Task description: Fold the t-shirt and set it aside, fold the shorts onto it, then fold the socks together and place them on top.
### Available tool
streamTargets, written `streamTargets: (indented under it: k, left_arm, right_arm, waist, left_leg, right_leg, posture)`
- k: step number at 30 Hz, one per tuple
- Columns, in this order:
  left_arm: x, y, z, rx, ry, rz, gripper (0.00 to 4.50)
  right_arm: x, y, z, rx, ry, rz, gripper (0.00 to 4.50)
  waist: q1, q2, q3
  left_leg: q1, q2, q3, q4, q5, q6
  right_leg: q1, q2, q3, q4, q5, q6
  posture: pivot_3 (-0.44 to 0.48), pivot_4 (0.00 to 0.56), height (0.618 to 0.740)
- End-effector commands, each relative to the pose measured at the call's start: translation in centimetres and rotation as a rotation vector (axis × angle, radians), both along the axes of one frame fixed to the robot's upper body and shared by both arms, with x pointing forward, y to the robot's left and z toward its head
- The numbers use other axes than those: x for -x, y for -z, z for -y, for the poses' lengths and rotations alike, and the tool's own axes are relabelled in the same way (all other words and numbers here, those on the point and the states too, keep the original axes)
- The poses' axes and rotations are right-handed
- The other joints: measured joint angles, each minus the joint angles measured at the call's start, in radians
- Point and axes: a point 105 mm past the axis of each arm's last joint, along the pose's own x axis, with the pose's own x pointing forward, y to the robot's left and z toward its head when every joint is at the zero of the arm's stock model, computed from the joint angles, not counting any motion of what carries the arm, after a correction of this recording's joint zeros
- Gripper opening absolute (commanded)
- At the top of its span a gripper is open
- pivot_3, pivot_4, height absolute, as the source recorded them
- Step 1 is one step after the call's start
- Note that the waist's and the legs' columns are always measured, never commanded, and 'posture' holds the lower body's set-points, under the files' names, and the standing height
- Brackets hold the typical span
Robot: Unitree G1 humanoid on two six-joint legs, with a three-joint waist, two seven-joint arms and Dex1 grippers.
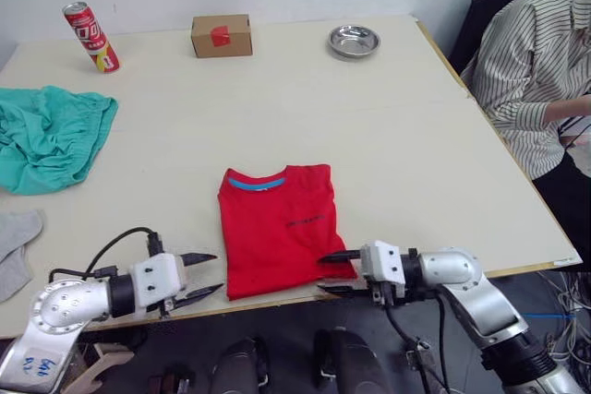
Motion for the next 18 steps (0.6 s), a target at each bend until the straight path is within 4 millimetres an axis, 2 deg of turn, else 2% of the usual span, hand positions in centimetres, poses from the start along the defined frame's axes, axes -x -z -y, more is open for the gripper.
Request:
streamTargets:
  k: [1,2,4,6,9,11,14,18]
  left_arm:
    - [1.2,-3.3,-0.1,0.133,0.033,-0.085,2.54]
    - [1.2,-4.0,-0.2,0.169,0.033,-0.104,2.55]
    - [0.4,-5.5,-0.1,0.244,0.021,-0.099,2.16]
    - [-0.9,-6.4,0.5,0.306,0.007,-0.081,1.64]
    - [-3.2,-5.5,2.1,0.329,-0.008,-0.067,0.67]
    - [-4.4,-4.5,3.4,0.331,-0.01,-0.054,0.04]
    - [-6.3,-2.3,5.7,0.336,-0.03,-0.07,0.04]
    - [-8.6,0.0,6.1,0.289,-0.141,-0.053,0.04]
  right_arm:
    - [0.5,-3.8,0.6,-0.1,-0.047,-0.076,2.35]
    - [0.2,-4.8,0.5,-0.128,-0.046,-0.095,2.18]
    - [-0.9,-6.6,0.2,-0.187,-0.02,-0.104,1.69]
    - [-2.3,-7.6,-0.5,-0.233,0.013,-0.088,0.98]
    - [-4.5,-7.2,-2.3,-0.238,0.055,-0.03,0.01]
    - [-5.4,-6.1,-3.3,-0.223,0.072,-0.007,0.0]
    - [-7.1,-4.0,-5.6,-0.197,0.117,0.004,0.0]
    - [-9.3,-3.0,-6.6,-0.196,0.189,0.029,0.0]
  waist:
    - [0.0,0.0,0.0]
    - [-0.001,0.0,0.0]
    - [-0.002,0.0,0.0]
    - [0.0,0.0,0.0]
    - [0.004,0.0,0.0]
    - [0.009,0.0,-0.001]
    - [0.015,-0.001,-0.001]
    - [0.013,-0.002,-0.001]
  left_leg:
    - [0.0,0.0,0.0,0.0,0.0,0.0]
    - [0.0,0.0,0.0,0.0,0.0,0.0]
    - [0.0,0.0,-0.001,0.0,0.0,0.0]
    - [0.0,0.0,-0.002,0.0,0.001,-0.001]
    - [0.0,0.0,-0.002,0.0,0.002,-0.001]
    - [0.0,-0.001,-0.001,-0.001,0.002,-0.001]
    - [-0.001,-0.002,0.001,0.0,0.003,0.0]
    - [-0.003,-0.001,0.002,0.002,0.003,0.001]
  right_leg:
    - [0.0,0.0,0.0,0.0,0.0,0.0]
    - [0.0,0.0,0.0,0.0,0.0,0.0]
    - [0.0,0.0,0.0,0.0,0.0,0.0]
    - [0.0,0.0,0.0,0.001,0.0,-0.001]
    - [0.001,0.001,-0.001,0.0,0.0,-0.001]
    - [0.001,0.001,-0.001,0.0,0.0,-0.001]
    - [0.0,0.002,0.0,-0.002,0.001,0.001]
    - [-0.002,0.003,0.002,0.0,0.001,0.001]
  posture:
    - [0.0,0.15,0.74]
    - [0.0,0.15,0.74]
    - [0.0,0.15,0.74]
    - [0.0,0.15,0.74]
    - [0.0,0.15,0.74]
    - [0.0,0.15,0.74]
    - [0.0,0.15,0.74]
    - [0.0,0.15,0.74]
